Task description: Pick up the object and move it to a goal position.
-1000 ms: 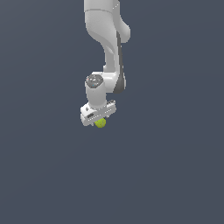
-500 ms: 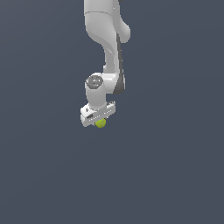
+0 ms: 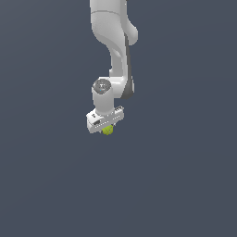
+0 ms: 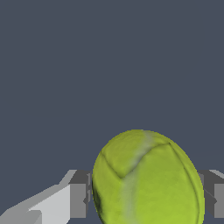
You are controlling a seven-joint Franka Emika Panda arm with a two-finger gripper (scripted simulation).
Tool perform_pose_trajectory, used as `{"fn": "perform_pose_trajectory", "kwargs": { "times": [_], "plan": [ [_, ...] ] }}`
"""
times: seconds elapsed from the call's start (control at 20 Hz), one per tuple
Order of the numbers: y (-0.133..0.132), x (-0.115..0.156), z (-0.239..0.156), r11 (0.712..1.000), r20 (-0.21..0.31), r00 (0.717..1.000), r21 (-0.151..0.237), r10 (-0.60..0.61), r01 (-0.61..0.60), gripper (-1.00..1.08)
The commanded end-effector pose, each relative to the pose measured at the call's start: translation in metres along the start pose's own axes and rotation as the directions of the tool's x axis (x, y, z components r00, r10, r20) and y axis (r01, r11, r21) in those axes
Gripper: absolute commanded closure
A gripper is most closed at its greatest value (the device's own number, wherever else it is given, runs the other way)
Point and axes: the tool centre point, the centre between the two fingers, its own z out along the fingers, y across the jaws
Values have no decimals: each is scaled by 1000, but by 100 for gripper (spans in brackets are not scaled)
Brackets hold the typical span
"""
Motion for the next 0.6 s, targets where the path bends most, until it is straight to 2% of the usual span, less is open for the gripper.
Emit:
{"fn": "perform_pose_trajectory", "kwargs": {
  "times": [0.0,0.25,0.55],
  "plan": [
    [-8,5,-5,1000,-2,1000,-1,-1,1,108],
    [-37,21,-20,1000,-2,1000,-1,-1,1,108],
    [-91,50,-48,1000,-1,1000,-2,-2,2,108]
  ]
}}
